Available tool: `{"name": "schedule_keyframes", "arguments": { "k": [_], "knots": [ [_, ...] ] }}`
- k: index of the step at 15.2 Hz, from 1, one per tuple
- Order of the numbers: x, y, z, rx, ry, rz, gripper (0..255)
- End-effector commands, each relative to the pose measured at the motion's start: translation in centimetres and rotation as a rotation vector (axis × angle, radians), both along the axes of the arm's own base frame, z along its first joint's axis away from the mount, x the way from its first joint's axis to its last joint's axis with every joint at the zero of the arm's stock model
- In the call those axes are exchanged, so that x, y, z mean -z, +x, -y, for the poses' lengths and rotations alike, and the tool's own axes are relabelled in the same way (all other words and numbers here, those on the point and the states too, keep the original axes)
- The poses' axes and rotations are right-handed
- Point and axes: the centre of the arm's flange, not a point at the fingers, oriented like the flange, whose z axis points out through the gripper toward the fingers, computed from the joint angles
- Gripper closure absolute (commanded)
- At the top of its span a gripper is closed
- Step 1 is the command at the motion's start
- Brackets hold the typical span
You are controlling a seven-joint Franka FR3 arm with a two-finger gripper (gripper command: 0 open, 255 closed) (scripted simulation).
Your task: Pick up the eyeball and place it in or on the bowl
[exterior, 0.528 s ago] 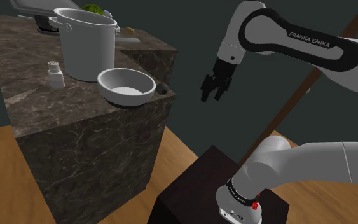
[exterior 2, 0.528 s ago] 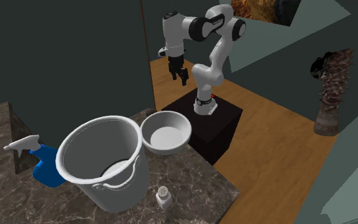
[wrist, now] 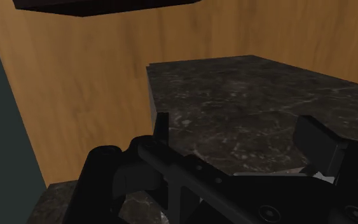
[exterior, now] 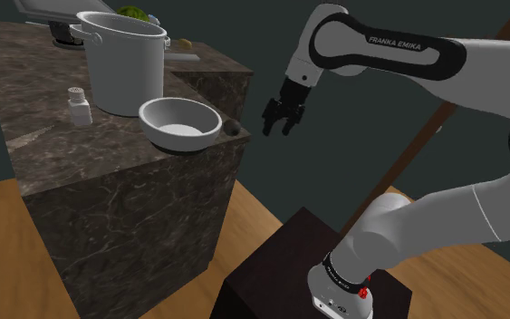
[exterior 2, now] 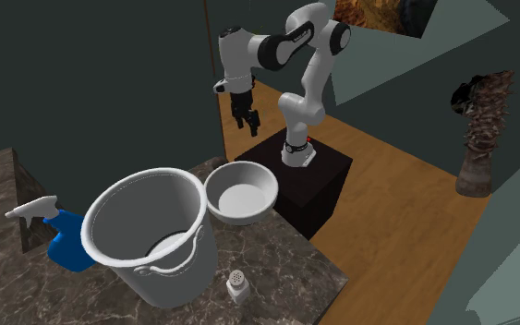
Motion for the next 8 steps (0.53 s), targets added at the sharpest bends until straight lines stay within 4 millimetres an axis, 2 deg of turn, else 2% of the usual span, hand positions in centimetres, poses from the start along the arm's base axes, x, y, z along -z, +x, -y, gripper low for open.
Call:
{"name": "schedule_keyframes", "arguments": {
  "k": [1, 8],
  "knots": [
    [0.6, 2.1, 0.3, -0.003, 0.017, 0.019, 0],
    [2.0, 10.4, 0.5, -0.016, 0.078, 0.08, 0]
  ]
}}
